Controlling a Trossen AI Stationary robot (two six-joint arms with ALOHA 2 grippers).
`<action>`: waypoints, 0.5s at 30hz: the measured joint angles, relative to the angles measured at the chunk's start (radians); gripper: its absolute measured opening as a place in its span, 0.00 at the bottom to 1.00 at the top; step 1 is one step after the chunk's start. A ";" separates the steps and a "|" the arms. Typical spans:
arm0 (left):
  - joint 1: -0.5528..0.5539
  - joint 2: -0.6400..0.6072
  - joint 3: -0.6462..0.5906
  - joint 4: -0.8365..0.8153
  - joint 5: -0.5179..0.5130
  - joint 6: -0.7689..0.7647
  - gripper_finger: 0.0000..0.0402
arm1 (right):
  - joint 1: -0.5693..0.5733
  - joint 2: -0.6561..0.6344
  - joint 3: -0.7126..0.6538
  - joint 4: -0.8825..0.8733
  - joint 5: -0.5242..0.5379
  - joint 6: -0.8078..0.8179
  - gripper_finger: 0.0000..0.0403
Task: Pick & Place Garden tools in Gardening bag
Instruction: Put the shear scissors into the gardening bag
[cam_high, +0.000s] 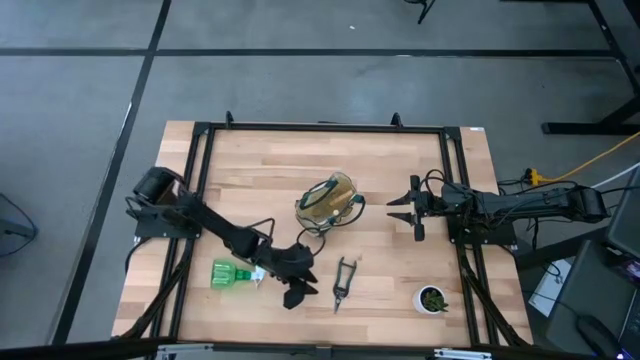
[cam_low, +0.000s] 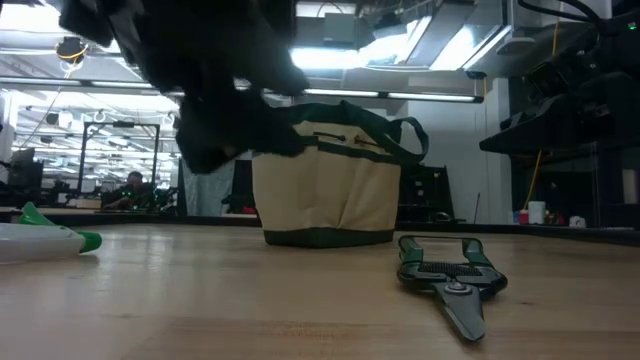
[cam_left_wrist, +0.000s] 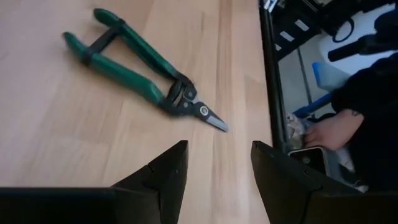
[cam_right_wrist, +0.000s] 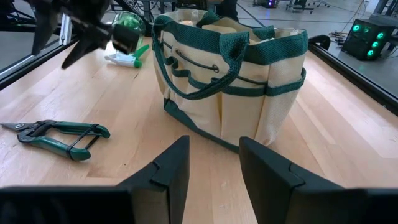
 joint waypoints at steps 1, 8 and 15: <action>0.000 0.015 0.000 0.024 0.002 0.019 0.43 | 0.000 0.000 0.000 0.000 0.000 0.000 0.36; 0.000 0.083 0.055 0.103 0.059 0.188 0.43 | 0.000 0.000 0.000 0.000 0.000 0.000 0.36; 0.023 0.138 0.133 0.049 0.002 0.503 0.34 | 0.000 0.000 0.000 0.000 0.000 0.000 0.36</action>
